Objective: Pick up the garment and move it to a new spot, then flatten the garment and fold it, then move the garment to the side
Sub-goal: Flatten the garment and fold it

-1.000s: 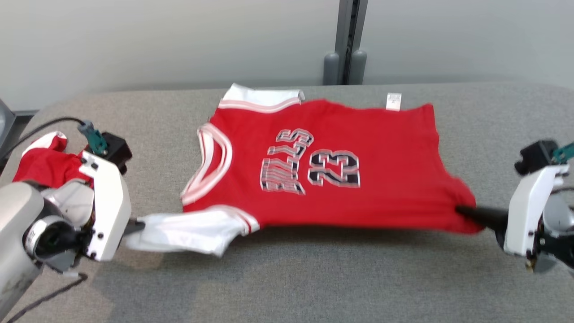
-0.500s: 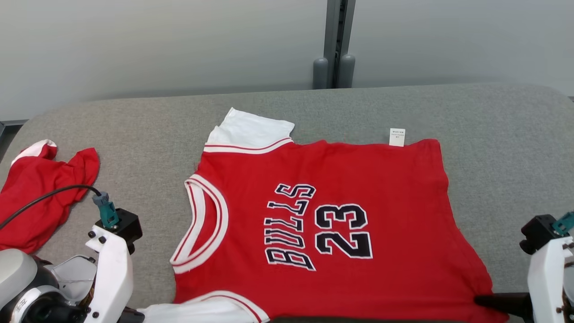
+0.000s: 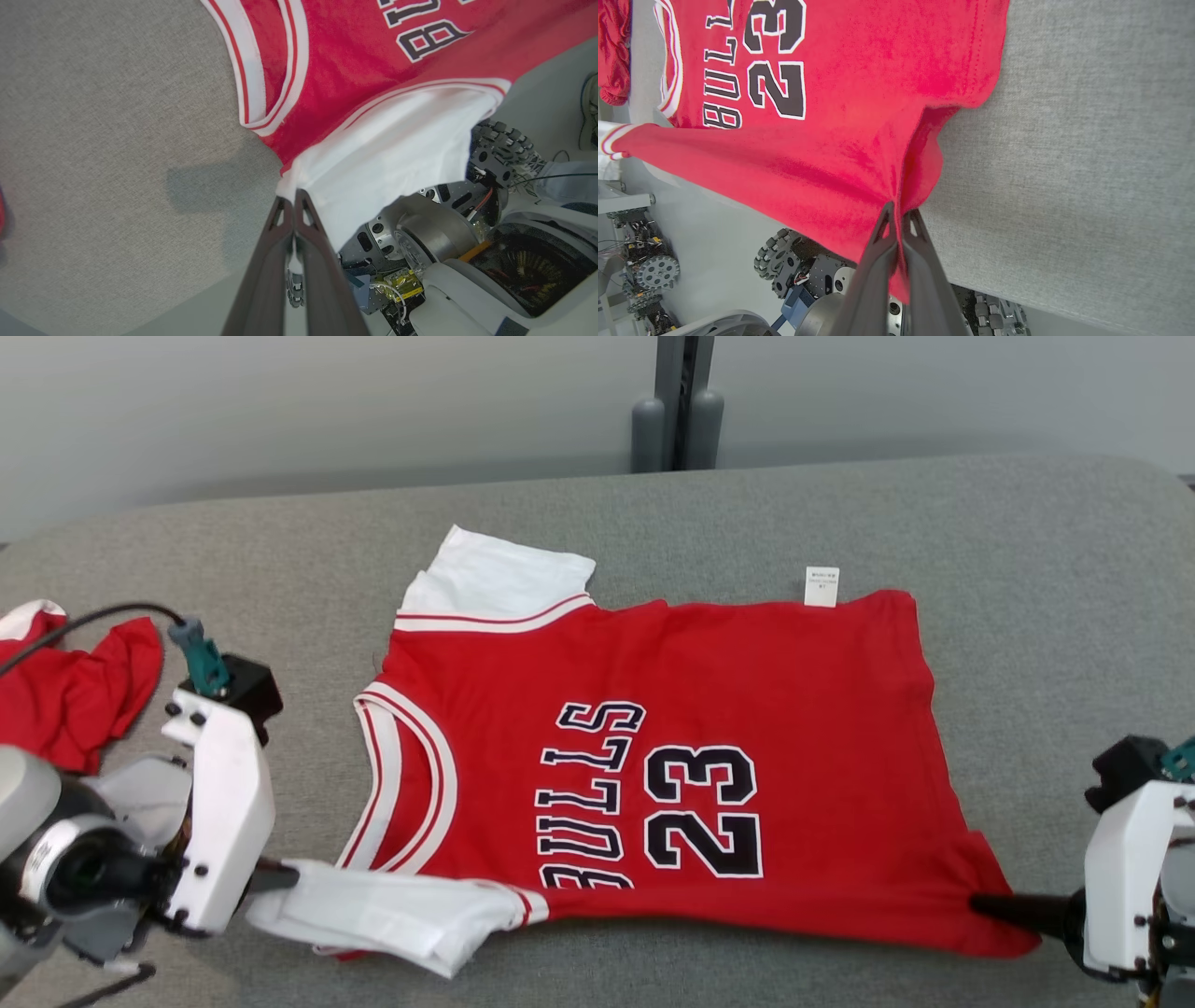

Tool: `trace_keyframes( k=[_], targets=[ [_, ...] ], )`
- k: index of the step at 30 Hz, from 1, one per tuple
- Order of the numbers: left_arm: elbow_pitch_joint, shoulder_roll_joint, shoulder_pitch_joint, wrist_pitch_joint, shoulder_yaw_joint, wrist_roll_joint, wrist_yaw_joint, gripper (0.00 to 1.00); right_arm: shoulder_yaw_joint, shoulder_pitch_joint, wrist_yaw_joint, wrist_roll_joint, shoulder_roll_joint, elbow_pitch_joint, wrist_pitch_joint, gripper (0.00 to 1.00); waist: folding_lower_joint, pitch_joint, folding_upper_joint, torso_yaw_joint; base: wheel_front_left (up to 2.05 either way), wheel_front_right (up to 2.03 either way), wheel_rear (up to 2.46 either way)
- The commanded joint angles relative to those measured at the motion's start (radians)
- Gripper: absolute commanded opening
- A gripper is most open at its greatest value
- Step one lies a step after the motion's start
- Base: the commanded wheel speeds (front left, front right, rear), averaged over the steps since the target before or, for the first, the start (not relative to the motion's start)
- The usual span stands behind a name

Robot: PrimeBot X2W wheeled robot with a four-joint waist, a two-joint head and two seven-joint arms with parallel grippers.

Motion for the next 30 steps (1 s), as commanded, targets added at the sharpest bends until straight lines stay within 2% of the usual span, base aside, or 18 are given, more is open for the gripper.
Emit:
trace_keyframes(
  k=[1,8,15,24,25,26,30],
  targets=[
    [0.02,-0.013,-0.024,0.004,0.006,0.012,-0.002,0.0,-0.026,-0.019,0.0,-0.015,0.021,-0.002,0.016,0.0,0.0,0.021,-0.0001,-0.01,0.0,0.0,0.0],
    [0.129,-0.083,-0.129,0.031,0.014,0.044,-0.02,0.0,-0.189,-0.113,0.0,-0.129,0.186,-0.027,0.131,0.0,0.0,0.099,-0.0001,-0.041,0.0,0.0,0.0],
    [0.246,-0.155,-0.209,0.041,0.015,0.07,-0.04,0.0,-0.26,-0.208,0.0,-0.234,0.296,-0.026,0.209,0.0,0.0,0.159,-0.0001,-0.06,0.0,0.0,0.0],
    [0.348,-0.206,-0.258,0.026,0.017,0.081,-0.074,0.0,-0.308,-0.287,0.0,-0.309,0.366,0.01,0.246,0.0,0.0,0.192,-0.0001,-0.071,0.0,0.0,0.0],
    [0.355,-0.209,-0.261,0.025,0.017,0.083,-0.078,0.0,-0.314,-0.294,0.0,-0.315,0.37,0.015,0.249,0.06,0.0,0.194,-0.0001,-0.07,0.0,0.0,0.0],
    [0.369,-0.215,-0.262,0.024,0.017,0.082,-0.083,0.0,-0.328,-0.306,0.0,-0.327,0.379,0.031,0.262,0.08,0.0,0.196,-0.0001,-0.069,0.0,0.0,0.0],
    [0.391,-0.225,-0.273,0.027,0.016,0.08,-0.093,0.0,-0.344,-0.345,0.0,-0.363,0.385,0.064,0.288,0.07,0.0,0.197,-0.0001,-0.068,0.0,0.0,0.0]
  ],
)
